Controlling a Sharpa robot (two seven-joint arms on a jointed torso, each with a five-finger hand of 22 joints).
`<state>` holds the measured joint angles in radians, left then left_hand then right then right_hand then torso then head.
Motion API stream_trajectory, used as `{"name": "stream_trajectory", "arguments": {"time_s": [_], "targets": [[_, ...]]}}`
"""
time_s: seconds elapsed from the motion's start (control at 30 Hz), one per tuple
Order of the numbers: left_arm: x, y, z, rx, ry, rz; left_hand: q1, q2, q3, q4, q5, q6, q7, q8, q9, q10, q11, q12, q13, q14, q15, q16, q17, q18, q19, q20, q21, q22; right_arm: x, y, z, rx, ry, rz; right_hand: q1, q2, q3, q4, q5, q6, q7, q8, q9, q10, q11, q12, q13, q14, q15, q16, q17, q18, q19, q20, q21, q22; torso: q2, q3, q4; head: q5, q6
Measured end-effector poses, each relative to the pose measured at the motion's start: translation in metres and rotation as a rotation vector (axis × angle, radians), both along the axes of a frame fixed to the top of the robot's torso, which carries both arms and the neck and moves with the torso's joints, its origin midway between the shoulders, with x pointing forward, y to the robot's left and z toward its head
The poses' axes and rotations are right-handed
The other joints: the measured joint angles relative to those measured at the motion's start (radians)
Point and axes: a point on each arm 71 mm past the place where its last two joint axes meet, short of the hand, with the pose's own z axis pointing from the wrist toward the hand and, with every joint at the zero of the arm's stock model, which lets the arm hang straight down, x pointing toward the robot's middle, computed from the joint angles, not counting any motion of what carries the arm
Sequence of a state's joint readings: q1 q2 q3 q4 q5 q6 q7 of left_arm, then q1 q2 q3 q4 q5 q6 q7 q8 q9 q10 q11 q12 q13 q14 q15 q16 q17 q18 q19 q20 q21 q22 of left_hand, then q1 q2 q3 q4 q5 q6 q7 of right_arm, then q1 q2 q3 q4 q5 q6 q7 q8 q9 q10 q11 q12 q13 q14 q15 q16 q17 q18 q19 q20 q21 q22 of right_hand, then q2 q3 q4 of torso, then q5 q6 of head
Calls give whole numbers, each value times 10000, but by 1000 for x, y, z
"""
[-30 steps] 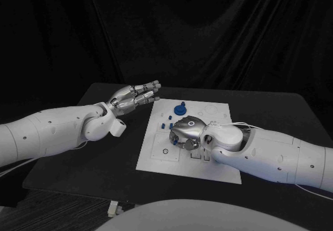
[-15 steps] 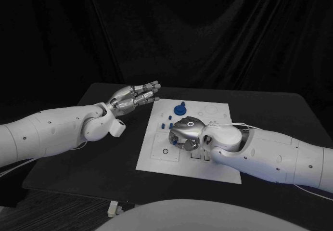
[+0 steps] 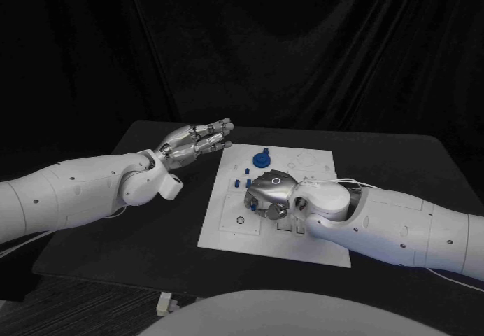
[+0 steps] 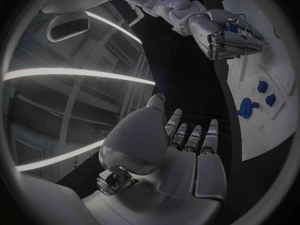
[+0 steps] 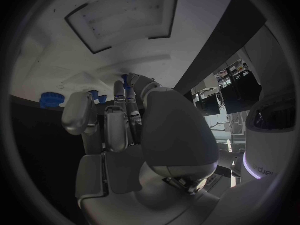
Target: Assemble the parts on the task board
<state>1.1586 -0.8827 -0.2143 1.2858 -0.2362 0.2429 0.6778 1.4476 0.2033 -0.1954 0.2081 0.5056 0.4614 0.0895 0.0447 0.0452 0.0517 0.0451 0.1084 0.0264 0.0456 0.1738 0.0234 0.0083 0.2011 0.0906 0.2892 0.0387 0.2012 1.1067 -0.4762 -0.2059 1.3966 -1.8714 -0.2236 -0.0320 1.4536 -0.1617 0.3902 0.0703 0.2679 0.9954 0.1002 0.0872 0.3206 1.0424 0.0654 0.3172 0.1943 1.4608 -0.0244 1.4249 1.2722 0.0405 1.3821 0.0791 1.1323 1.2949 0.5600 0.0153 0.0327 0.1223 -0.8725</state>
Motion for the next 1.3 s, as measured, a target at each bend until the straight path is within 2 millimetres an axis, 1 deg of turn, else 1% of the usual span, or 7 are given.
{"name": "stream_trajectory", "arguments": {"time_s": [0.27,0.37,0.4,0.63,0.77,1.17,1.3], "targets": [[0,0,0,0,12,-2,0,0,0,0,0,2,1,0,0,0,0,0,0,0,0,0,0,-1,0,0,0,0,1,-2,-2,-226,91,-128,-2,-2,-1,3,-183,-704,-323,-90,-232,-335,-25,-8,-2,0,0,-2,-98,3,-104,11,-309,0,0,1,-4,16,0],[0,0,-1,-1,16,-5,0,0,0,0,0,53,51,0,1,0,1,0,0,0,0,0,0,-1,0,0,0,0,2,-3,-3,-257,98,-163,-212,-211,-164,166,-374,-1067,-684,-90,-419,-911,69,-7,0,-2,2,-78,-208,7,-139,-20,-504,0,-3,0,-4,28,0],[0,0,-1,-2,17,-7,0,0,0,0,0,53,50,0,1,0,1,0,0,0,0,0,0,0,0,0,0,0,2,-3,-3,-260,97,-173,-212,-211,-164,167,-375,-1135,-750,-90,-423,-940,44,-7,0,-2,2,-78,-209,637,-233,65,-502,0,-4,0,-4,29,0],[0,1,-1,3,25,-4,0,0,0,0,0,54,50,0,1,0,1,0,0,0,0,0,0,0,0,0,0,0,3,-9,-3,-257,72,-277,-212,-211,-318,318,-493,-1546,-911,-90,-650,-1408,79,-4,6,-8,6,-79,-356,689,-387,48,-850,0,-4,1,-4,22,0],[0,1,-2,2,36,-4,0,0,0,0,0,54,50,1,1,1,1,0,0,0,0,0,0,0,0,0,0,0,4,-15,-2,-141,-2,-353,-212,-210,-761,485,-938,-1903,-1265,-90,-895,-2146,73,16,21,-119,1,-273,-549,689,-532,59,-1237,0,-4,1,-4,1,0],[0,2,-3,7,64,2,38,38,0,0,0,53,51,1,1,2,3,0,0,0,0,0,0,-1,0,0,0,-1,25,-42,40,661,-1294,-648,-215,-210,-1976,1482,-1384,-1996,-1194,-85,-1218,-2850,61,771,180,-264,30,-270,-637,688,-608,108,-1344,0,-5,1,-12,12,0],[-1,2,-3,3,73,3,38,38,0,0,1,52,52,1,1,-2,112,0,0,-4,-3,-1,0,0,-6,0,-4,-102,37,-58,64,1119,-1865,-905,-419,3,-1892,1666,-1379,-1215,-1132,185,-1217,-2312,-40,1357,269,-161,-50,-251,-557,688,-386,41,-1148,0,-11,1,-12,-30,0]]}}
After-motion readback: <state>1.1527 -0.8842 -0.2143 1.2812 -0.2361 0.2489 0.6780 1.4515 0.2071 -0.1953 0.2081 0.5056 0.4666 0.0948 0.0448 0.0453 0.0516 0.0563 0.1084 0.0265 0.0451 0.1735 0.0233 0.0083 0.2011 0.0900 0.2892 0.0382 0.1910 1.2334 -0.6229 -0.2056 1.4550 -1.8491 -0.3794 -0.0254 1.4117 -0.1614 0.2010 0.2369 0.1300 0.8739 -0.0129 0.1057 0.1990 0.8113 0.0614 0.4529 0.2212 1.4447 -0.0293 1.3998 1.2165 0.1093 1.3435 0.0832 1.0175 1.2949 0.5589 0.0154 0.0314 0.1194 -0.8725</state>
